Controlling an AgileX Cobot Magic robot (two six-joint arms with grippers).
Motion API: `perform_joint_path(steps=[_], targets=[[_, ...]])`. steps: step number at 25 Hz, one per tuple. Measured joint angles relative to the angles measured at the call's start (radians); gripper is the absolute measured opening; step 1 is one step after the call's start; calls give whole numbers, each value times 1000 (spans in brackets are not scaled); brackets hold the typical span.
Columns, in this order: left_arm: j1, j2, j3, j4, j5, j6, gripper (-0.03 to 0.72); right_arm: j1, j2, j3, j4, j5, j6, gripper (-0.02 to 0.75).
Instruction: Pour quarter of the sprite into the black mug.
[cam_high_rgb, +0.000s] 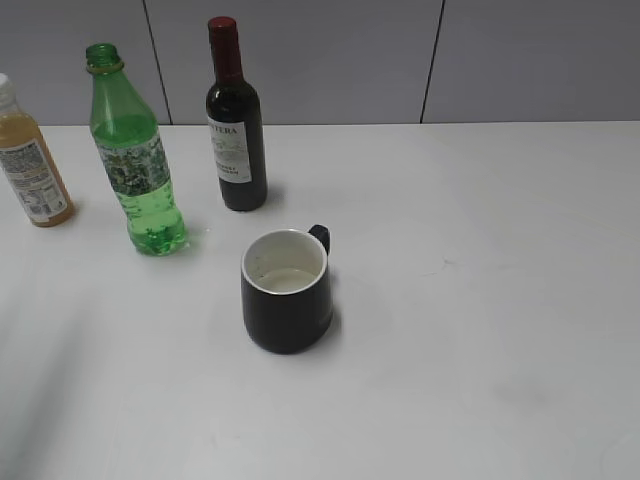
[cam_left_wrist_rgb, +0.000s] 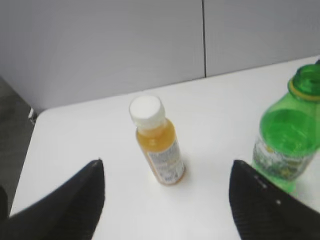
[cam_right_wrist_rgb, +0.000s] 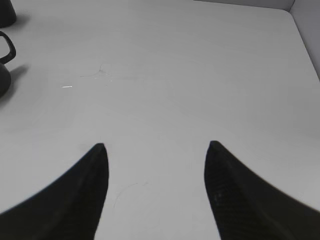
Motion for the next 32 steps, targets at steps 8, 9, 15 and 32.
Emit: perform_joint_path(steps=[8, 9, 15, 32], targets=[[0, -158, -8, -43, 389, 0, 589, 0, 0, 0, 0, 0, 0, 464], [0, -180, -8, -43, 411, 0, 589, 0, 0, 0, 0, 0, 0, 464], [0, -323, 5, -35, 473, -11, 589, 0, 0, 0, 0, 0, 0, 464], [0, -772, 221, -40, 523, -53, 589, 0, 0, 0, 0, 0, 0, 464]])
